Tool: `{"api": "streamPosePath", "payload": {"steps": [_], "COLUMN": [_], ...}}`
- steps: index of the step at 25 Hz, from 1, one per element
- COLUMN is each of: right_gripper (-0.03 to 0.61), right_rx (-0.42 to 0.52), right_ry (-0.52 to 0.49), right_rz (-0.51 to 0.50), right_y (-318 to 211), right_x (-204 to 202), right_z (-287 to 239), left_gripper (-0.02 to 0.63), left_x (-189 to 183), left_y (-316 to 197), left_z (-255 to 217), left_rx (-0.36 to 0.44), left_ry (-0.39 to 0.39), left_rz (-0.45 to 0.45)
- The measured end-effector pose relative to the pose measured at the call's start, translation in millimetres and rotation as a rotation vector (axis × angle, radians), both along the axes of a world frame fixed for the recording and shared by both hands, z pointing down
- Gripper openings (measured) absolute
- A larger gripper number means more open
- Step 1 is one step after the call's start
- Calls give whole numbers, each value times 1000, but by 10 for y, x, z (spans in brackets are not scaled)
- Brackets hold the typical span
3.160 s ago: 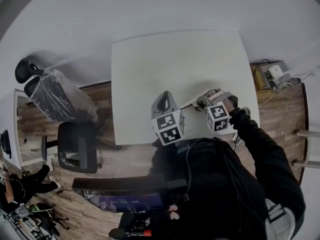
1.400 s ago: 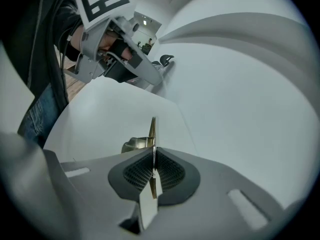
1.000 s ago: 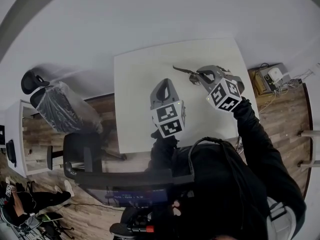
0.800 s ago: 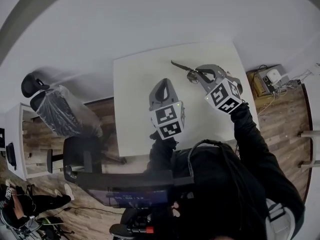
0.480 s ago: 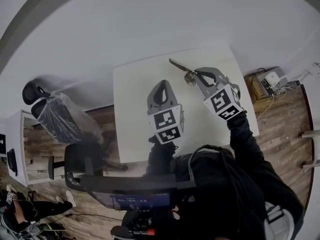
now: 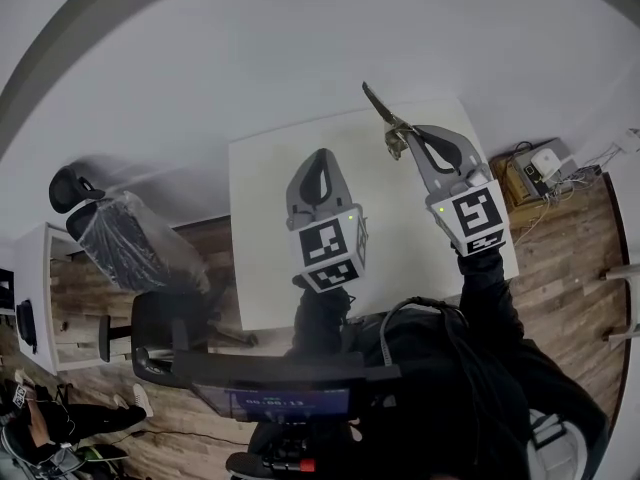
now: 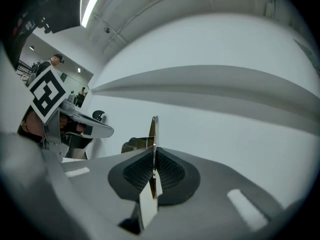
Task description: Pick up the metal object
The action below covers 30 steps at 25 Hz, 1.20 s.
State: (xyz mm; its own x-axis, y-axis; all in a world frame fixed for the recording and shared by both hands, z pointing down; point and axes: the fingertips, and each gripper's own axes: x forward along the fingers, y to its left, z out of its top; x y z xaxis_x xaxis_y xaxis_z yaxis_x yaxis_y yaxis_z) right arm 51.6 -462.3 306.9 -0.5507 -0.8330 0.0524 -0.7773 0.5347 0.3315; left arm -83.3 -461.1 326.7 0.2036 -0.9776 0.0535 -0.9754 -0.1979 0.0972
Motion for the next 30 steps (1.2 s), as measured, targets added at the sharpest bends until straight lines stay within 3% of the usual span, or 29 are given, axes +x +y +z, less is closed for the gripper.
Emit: {"api": "streamPosePath", "payload": {"steps": [4, 15, 30], "right_gripper": [5, 5, 5], "right_rx": [41, 125, 175], "right_ry": [-83, -315, -368], "right_rz": [17, 7, 30], "right_y": [62, 204, 212], "right_x": [117, 285, 418], "right_z": [-234, -730, -894], "left_gripper": [0, 0, 0], "left_x": [24, 85, 160], "left_y": [27, 97, 1], "left_z": [-177, -562, -701], "left_rx": [31, 105, 143], "left_ry": [30, 14, -5], "left_rz": [8, 28, 47]}}
